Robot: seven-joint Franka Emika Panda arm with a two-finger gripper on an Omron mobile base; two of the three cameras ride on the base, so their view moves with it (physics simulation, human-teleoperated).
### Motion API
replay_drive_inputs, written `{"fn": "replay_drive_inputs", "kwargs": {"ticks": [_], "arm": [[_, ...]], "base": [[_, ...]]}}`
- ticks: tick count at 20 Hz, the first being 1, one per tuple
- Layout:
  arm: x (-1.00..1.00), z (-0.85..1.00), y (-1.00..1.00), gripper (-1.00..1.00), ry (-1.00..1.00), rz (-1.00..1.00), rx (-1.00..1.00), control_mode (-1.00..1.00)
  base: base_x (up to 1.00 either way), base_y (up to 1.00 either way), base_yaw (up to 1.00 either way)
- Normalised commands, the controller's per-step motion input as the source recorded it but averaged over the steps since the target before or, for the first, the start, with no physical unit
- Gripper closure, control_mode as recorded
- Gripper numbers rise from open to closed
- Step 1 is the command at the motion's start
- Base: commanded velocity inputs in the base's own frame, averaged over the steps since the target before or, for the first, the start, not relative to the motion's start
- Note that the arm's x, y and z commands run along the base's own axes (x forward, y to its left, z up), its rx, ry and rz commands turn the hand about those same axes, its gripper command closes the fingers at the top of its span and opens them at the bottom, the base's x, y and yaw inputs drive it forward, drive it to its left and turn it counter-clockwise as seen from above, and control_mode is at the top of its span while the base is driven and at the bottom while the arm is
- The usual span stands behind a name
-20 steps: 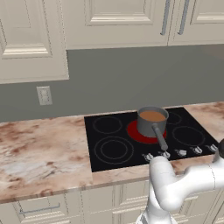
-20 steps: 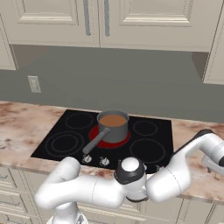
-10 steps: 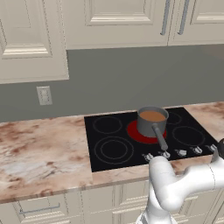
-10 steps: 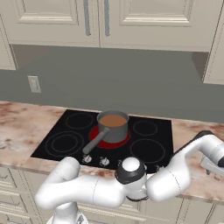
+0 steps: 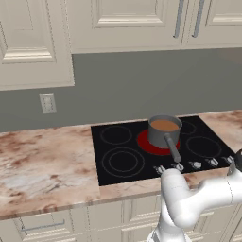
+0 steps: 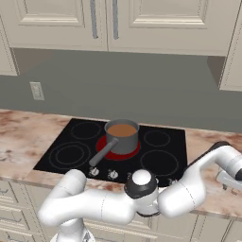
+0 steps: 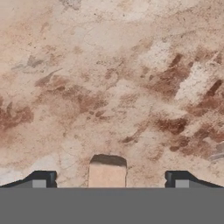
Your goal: Pick up the sugar cube(s) and place them in the saucepan with hot chocolate.
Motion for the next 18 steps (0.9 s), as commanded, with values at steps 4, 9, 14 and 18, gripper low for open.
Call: {"fn": "replay_drive_inputs", "kwargs": {"ticks": [4,9,14,18], "arm": [[0.12,-0.09,0.00,-1.00,0.00,0.06,0.01,-1.00],[0.07,-0.01,0.00,-1.00,0.00,0.01,0.03,-1.00],[0.03,0.00,0.00,-1.00,0.00,0.00,0.05,-1.00],[0.09,-0.03,0.00,-1.00,-0.01,0.00,0.03,-1.00]], "base": [[0.00,0.00,0.00],[0.00,0.00,0.00],[0.00,0.00,0.00],[0.00,0.00,0.00]]}}
